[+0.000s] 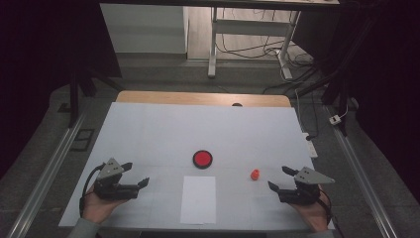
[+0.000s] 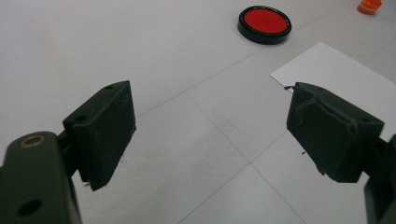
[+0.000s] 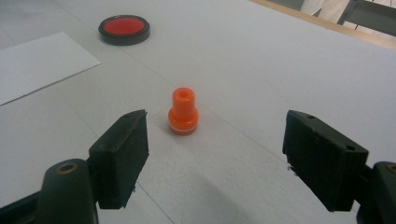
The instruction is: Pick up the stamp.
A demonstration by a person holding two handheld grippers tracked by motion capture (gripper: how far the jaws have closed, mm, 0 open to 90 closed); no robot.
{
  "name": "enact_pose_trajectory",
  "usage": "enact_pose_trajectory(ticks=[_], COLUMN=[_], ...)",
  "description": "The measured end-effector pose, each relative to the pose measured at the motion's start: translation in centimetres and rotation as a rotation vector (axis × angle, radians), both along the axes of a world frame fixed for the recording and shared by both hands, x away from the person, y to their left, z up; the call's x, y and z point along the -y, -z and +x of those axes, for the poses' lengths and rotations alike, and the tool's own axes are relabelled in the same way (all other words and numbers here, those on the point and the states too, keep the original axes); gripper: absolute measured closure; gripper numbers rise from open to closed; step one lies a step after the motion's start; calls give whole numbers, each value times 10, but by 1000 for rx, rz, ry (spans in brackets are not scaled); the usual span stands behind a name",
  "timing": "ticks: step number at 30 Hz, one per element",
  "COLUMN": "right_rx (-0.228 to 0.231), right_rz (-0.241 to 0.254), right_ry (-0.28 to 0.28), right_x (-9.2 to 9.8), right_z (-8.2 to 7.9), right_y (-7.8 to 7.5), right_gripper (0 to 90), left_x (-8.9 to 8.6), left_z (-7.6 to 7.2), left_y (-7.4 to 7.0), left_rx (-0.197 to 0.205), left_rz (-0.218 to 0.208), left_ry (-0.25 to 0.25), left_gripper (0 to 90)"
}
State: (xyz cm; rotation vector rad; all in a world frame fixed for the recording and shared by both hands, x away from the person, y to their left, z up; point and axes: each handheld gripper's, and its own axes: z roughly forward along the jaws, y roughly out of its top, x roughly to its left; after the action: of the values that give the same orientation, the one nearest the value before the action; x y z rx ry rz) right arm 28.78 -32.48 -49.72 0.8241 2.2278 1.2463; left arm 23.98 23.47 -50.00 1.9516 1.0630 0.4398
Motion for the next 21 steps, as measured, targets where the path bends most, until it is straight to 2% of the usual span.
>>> enact_pose_trajectory(ticks=[6, 15, 21], right_rx=[-3, -40, -46], right_rz=[-1, -5, 0], right_ry=[8, 8, 13], right_x=[2, 1, -1], right_z=[0, 4, 5], right_y=[0, 4, 4], right_gripper=[226, 235, 245], left_x=[-1, 0, -1], left_z=[-1, -1, -2], left_y=[0, 2, 2], left_rx=[0, -1, -1], left_rz=[-5, 2, -1], left_ry=[1, 16, 11], left_gripper=[158, 158, 158])
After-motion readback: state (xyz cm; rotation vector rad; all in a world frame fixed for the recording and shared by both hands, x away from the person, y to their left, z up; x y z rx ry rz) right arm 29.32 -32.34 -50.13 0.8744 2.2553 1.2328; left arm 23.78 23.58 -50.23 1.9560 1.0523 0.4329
